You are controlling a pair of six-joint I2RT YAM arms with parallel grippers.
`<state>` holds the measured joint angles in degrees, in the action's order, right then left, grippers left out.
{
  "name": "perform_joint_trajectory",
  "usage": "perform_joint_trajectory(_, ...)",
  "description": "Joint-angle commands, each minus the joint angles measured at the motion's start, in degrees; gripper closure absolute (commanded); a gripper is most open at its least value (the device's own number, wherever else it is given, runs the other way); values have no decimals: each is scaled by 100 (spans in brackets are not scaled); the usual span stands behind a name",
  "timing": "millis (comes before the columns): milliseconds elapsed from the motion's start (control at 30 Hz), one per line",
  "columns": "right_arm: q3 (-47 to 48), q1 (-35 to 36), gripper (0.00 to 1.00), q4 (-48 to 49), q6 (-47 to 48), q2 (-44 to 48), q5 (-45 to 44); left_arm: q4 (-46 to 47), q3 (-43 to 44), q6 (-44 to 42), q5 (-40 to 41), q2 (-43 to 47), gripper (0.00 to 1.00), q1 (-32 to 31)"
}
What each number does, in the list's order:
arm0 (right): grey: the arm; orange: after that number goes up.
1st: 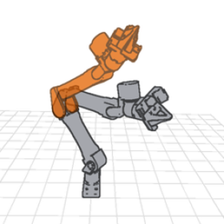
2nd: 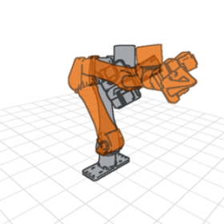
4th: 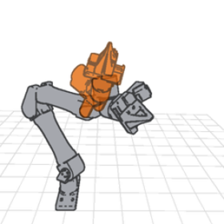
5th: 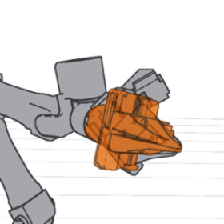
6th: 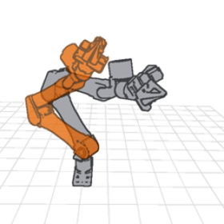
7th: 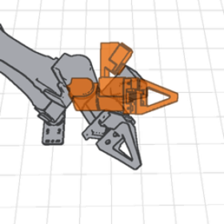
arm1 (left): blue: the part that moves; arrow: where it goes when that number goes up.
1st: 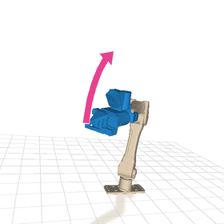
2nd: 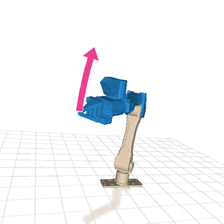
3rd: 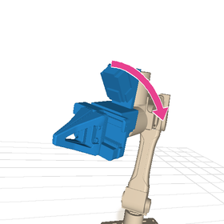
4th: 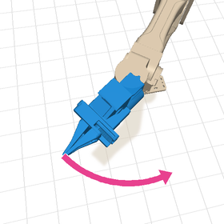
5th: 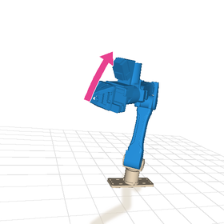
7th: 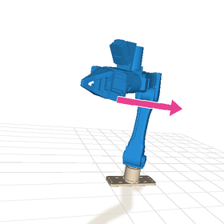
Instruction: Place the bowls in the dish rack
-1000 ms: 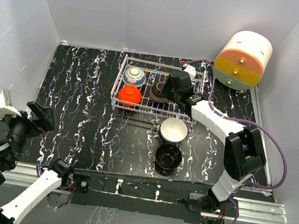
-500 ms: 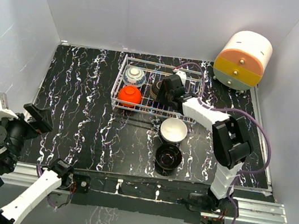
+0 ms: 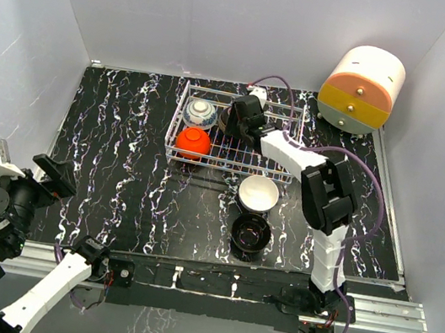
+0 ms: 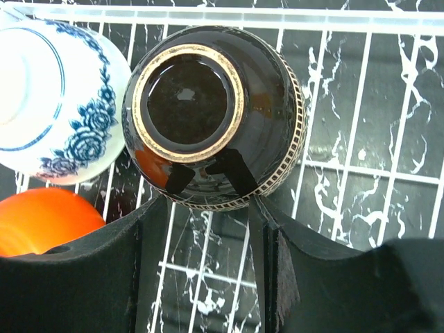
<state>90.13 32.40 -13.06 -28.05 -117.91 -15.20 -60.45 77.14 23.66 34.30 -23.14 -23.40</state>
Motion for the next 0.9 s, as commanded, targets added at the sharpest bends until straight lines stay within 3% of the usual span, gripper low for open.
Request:
perform_joint_trajectory(0,579,10,47,331,409,-214,-176,-5,37,-97,157,-28,3,-51)
perform_joint_trajectory(267,174,19,46,432,252,156,-3,-12,131,-107,149,-115,3,-76)
perform_joint_trajectory(400,-593,43,33,847,245,870,-44,-11,137,-107,103,-156,3,-77)
perform_joint_trajectory(567,-1535,52,27,1350,441,2300,190,40,46,-75,47,-164,3,-78)
perform_joint_trajectory(867,-2442,876,29,-153,656,4225,-134,213,-183,-2,-207,-195,3,-77)
